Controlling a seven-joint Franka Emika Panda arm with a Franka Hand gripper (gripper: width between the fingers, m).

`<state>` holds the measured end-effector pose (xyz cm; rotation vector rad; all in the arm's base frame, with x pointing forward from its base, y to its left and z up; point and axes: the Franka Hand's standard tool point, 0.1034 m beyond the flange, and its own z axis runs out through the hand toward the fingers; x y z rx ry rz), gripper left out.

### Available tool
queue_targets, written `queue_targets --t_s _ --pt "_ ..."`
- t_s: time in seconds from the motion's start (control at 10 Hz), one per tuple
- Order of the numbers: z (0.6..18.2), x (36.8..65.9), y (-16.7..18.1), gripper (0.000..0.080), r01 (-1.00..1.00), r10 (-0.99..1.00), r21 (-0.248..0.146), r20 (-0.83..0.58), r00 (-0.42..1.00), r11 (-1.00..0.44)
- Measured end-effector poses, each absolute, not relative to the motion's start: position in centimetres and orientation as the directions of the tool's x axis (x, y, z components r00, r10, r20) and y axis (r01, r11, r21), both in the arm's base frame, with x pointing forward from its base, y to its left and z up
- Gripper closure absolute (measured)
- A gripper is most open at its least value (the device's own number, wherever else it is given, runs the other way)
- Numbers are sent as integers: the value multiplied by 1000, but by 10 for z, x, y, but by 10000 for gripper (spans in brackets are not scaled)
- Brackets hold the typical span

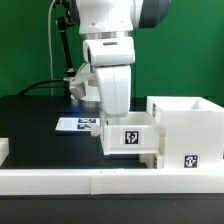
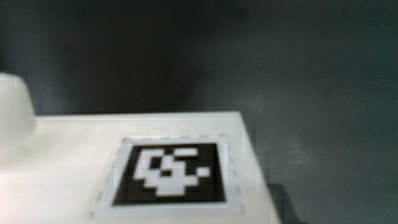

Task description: Assemble drawer

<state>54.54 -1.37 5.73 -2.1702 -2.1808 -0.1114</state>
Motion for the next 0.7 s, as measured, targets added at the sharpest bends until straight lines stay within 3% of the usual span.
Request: queue_targets --t_s 0.7 --pt "55 543 -6 757 1000 995 -10 96 -9 10"
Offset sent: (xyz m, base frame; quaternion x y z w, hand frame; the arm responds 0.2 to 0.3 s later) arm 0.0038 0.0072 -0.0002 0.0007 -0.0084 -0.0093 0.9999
